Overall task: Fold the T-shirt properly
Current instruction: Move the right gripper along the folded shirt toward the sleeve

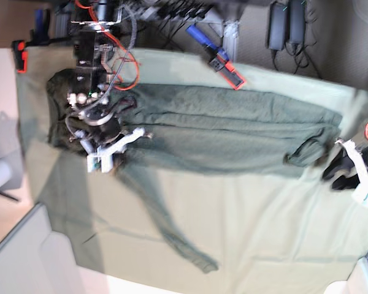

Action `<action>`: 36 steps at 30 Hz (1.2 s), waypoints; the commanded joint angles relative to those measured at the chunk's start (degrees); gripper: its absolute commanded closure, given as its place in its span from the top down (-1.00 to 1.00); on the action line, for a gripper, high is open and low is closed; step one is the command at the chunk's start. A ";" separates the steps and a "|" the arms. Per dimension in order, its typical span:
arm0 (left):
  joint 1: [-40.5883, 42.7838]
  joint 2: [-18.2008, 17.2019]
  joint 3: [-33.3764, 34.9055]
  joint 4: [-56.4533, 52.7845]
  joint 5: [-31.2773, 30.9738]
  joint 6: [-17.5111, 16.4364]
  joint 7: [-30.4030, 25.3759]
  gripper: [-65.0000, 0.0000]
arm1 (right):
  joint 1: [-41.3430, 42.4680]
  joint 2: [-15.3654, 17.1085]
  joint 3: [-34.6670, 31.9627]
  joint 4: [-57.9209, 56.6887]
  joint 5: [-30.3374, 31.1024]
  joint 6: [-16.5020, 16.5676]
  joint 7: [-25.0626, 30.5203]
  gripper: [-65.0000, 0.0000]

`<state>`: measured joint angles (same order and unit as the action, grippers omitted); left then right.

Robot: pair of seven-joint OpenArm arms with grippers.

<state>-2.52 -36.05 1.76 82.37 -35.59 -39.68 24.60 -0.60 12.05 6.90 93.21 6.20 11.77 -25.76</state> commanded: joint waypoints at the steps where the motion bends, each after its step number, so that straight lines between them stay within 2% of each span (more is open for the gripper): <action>1: -0.98 -1.09 -0.59 0.79 -1.07 -0.32 -1.22 -0.11 | -0.61 0.48 0.28 2.32 0.44 0.02 1.51 -1.00; 5: -0.98 -1.09 -0.59 0.79 -1.11 -0.32 -1.33 -0.11 | -5.01 0.46 0.26 5.31 0.44 0.02 1.57 -1.00; 11: -1.95 -1.01 -0.59 0.79 -2.82 -0.32 -4.20 -0.07 | -5.90 0.44 0.26 5.27 0.46 0.00 1.73 -1.00; 13: -3.30 -0.13 -0.59 0.79 -2.97 -0.32 -4.26 0.11 | -5.90 0.42 0.26 5.27 0.46 0.00 1.73 -0.53; 15: -4.94 1.36 -0.59 0.76 -2.95 -0.32 -4.22 0.16 | -5.90 0.20 0.26 5.27 0.35 0.00 1.73 -0.13; 16: -5.70 2.27 -0.59 0.76 -2.93 -0.32 -4.20 0.16 | -5.77 0.11 0.26 5.29 0.26 0.00 1.73 -0.02; 17: -6.36 3.08 -0.59 0.76 -2.95 -0.32 -3.74 0.16 | -5.60 -0.11 0.26 5.33 0.26 0.00 1.75 0.01; 21: -6.80 4.98 -0.52 0.76 -2.93 -0.32 -2.14 0.16 | -3.63 -1.99 0.37 5.68 0.26 -0.02 3.56 0.01; 27: -5.64 4.66 0.17 0.76 -2.75 -0.32 -1.53 0.16 | 6.27 -7.10 0.37 2.80 -1.66 -0.04 3.91 0.01; 30: -4.46 3.85 0.17 0.76 -2.78 -0.32 -1.40 0.16 | 11.47 -9.27 0.37 -4.79 -6.21 -0.50 5.79 0.01; 36: -2.67 2.67 0.17 0.76 -3.39 -0.32 -1.16 0.16 | 20.50 -10.01 0.31 -24.09 -12.81 -0.90 11.39 0.01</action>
<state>-4.14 -32.38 2.35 82.32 -38.02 -39.62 24.71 18.20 1.89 7.11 67.81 -6.70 11.14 -16.19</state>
